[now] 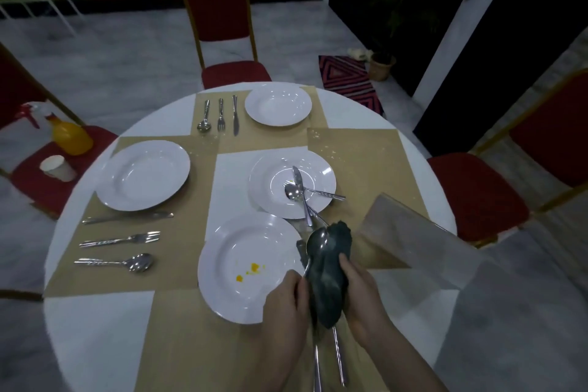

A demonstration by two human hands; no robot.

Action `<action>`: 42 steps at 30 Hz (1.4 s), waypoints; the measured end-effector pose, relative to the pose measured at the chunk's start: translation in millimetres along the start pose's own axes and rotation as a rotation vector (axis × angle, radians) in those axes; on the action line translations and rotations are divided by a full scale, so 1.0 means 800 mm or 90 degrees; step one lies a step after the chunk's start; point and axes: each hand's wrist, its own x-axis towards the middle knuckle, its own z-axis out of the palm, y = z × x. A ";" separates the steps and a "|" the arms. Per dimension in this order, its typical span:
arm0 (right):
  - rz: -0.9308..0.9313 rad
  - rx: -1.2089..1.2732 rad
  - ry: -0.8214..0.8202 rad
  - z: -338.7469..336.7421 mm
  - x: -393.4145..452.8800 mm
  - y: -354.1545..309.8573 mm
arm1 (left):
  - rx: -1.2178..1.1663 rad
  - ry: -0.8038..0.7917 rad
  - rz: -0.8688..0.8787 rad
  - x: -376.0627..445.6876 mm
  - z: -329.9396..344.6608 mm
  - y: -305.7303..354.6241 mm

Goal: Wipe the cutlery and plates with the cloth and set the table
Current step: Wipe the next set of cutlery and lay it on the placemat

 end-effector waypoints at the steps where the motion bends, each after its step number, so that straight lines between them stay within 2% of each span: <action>1: 0.007 -0.016 -0.014 -0.001 -0.006 0.004 | 0.006 0.004 -0.005 -0.010 0.003 0.001; 5: 0.025 -0.087 -0.009 0.000 -0.020 0.022 | -0.017 -0.031 -0.019 -0.039 0.008 0.010; 9: 0.024 -0.059 0.063 0.007 -0.018 0.022 | -0.031 -0.079 -0.039 -0.057 -0.001 0.013; 12: -0.020 -0.058 0.095 0.017 -0.017 0.017 | -0.026 -0.094 -0.072 -0.063 -0.010 0.010; 14: -0.024 -0.055 0.088 0.027 -0.022 0.024 | -0.007 -0.076 -0.075 -0.058 -0.015 0.013; 17: 0.051 -0.014 0.036 0.033 -0.035 0.044 | 0.022 -0.040 -0.074 -0.047 -0.022 0.016; 19: 0.062 0.027 0.043 0.030 -0.036 0.045 | 0.027 -0.061 -0.070 -0.049 -0.022 0.016; 24: -0.073 -0.055 0.163 0.020 -0.025 0.027 | -0.017 -0.124 -0.086 -0.060 -0.017 0.021; 26: -0.041 -0.050 0.130 0.023 -0.028 0.031 | -0.028 -0.107 -0.099 -0.055 -0.021 0.021; 29: 0.058 -0.058 0.007 0.024 -0.035 0.044 | -0.049 -0.080 -0.127 -0.047 -0.027 0.015; 30: 0.060 -0.066 0.001 0.022 -0.036 0.045 | -0.047 -0.085 -0.125 -0.048 -0.028 0.013; 33: -0.001 -0.082 0.089 0.011 -0.022 0.029 | -0.012 -0.108 -0.089 -0.060 -0.021 0.014; 35: -0.036 -0.084 0.110 0.009 -0.017 0.019 | -0.023 -0.111 -0.080 -0.065 -0.016 0.017; 37: -0.036 -0.086 0.098 0.013 -0.023 0.021 | -0.032 -0.093 -0.080 -0.063 -0.016 0.018; 40: 0.003 -0.088 0.027 0.020 -0.037 0.035 | -0.039 -0.044 -0.086 -0.055 -0.026 0.013; 42: 0.001 -0.069 0.040 0.018 -0.036 0.030 | -0.065 -0.084 -0.086 -0.058 -0.035 0.010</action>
